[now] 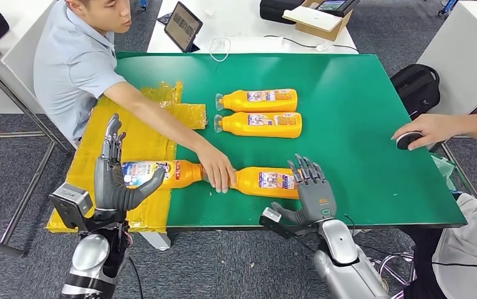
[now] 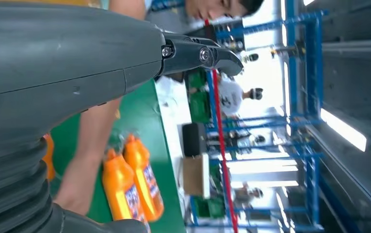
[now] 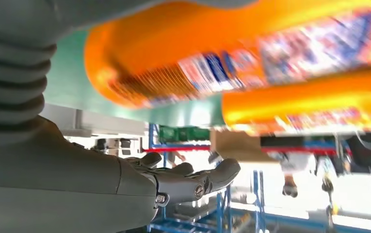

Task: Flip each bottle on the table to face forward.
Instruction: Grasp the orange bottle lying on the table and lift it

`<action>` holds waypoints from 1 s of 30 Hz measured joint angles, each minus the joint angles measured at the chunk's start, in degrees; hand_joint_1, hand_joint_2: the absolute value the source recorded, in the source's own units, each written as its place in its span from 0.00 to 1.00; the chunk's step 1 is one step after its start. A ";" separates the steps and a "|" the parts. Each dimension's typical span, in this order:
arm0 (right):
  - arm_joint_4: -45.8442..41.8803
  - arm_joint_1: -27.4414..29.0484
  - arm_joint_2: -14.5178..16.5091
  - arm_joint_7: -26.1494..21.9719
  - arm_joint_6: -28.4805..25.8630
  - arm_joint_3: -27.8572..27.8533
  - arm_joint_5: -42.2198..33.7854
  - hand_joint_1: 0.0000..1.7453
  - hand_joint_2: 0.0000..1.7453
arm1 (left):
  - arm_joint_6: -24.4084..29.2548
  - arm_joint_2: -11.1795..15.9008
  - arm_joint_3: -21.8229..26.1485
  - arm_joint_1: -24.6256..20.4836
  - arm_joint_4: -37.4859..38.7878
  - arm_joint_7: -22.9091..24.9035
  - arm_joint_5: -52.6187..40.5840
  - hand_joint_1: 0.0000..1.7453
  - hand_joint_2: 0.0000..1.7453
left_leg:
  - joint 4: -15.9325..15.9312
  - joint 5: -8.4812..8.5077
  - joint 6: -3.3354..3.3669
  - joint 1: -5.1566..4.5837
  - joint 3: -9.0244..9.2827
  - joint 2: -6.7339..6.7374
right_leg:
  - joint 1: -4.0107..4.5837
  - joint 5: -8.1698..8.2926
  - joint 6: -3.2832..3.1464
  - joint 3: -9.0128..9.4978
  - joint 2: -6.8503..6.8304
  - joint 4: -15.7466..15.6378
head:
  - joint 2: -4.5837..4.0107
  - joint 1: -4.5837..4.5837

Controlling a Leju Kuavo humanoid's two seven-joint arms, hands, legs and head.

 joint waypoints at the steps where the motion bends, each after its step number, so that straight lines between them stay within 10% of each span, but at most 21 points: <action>1: 0.89 -0.45 -0.21 0.16 0.89 -0.08 -0.32 0.00 1.00 | 0.67 -0.01 -0.25 0.08 -0.16 0.57 -0.54 0.00 1.00 | 0.00 0.00 0.00 0.00 0.00 0.00 | 0.00 0.00 0.00 0.00 0.00 0.00 | 0.00 0.00; 19: 18.18 -13.11 -0.45 -2.03 12.30 -0.52 -6.72 0.00 1.00 | 0.06 0.85 -5.27 -1.31 1.80 3.82 -4.83 0.00 1.00 | 0.01 0.03 0.02 0.00 0.09 0.01 | 0.00 0.02 0.01 0.07 0.01 0.00 | 0.00 0.01; 23: 21.04 -15.27 -0.36 -2.94 14.34 -0.28 -7.45 0.97 1.00 | -0.03 0.96 -5.69 -1.81 2.31 3.80 -4.80 0.00 1.00 | 0.01 0.04 0.03 -0.01 0.12 0.02 | -0.02 0.04 0.03 0.11 0.01 0.00 | 0.00 -0.01; 30: 28.69 -21.68 -0.58 -6.55 23.66 0.61 -10.63 1.00 1.00 | -1.81 0.97 -6.41 -4.00 4.58 2.62 -1.59 0.00 1.00 | 0.01 0.02 0.04 -0.01 0.46 0.15 | -0.01 0.07 0.04 0.33 0.08 -0.03 | 0.00 -0.01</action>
